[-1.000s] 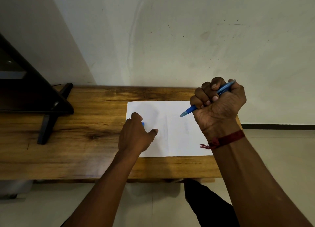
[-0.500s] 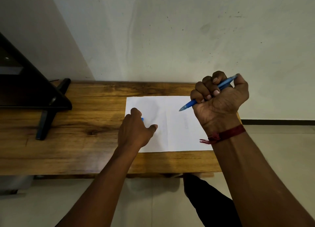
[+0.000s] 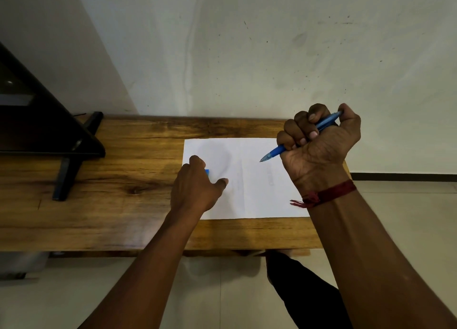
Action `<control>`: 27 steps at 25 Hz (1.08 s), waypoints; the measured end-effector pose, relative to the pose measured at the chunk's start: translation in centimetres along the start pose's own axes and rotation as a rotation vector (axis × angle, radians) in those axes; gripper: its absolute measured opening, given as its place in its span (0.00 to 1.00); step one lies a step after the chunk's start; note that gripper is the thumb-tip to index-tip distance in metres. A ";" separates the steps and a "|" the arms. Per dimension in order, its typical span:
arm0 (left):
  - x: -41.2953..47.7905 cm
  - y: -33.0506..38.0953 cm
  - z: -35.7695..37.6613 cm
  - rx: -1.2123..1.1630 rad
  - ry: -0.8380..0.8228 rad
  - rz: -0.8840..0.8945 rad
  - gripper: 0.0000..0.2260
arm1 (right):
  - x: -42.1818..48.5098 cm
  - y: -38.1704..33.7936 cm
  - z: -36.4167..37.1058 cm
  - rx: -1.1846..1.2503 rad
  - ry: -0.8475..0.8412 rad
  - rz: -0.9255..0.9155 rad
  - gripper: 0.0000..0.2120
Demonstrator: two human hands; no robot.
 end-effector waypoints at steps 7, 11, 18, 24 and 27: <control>0.1 -0.2 0.0 -0.003 0.003 0.000 0.28 | -0.1 0.1 0.2 -0.003 -0.023 0.019 0.27; 0.2 -0.2 0.2 0.001 -0.002 0.006 0.29 | -0.1 0.1 0.1 -0.014 -0.005 0.009 0.23; 0.2 -0.4 0.1 -0.004 0.007 0.003 0.29 | -0.3 0.1 0.3 -0.016 -0.022 0.011 0.24; 0.1 -0.2 0.2 0.003 0.007 0.011 0.29 | -0.1 0.0 0.2 -0.013 -0.006 0.006 0.24; 0.1 -0.2 0.2 0.000 0.010 0.012 0.29 | -0.1 0.0 0.2 -0.009 -0.001 0.002 0.24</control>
Point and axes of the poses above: each hand's wrist, its own x-axis towards the middle knuckle, its own z-axis out of the palm, y = z × x, the point moved 3 cm from there along x, towards the middle knuckle, and after that the axes turned 13 degrees about -z, right-handed, at the moved point
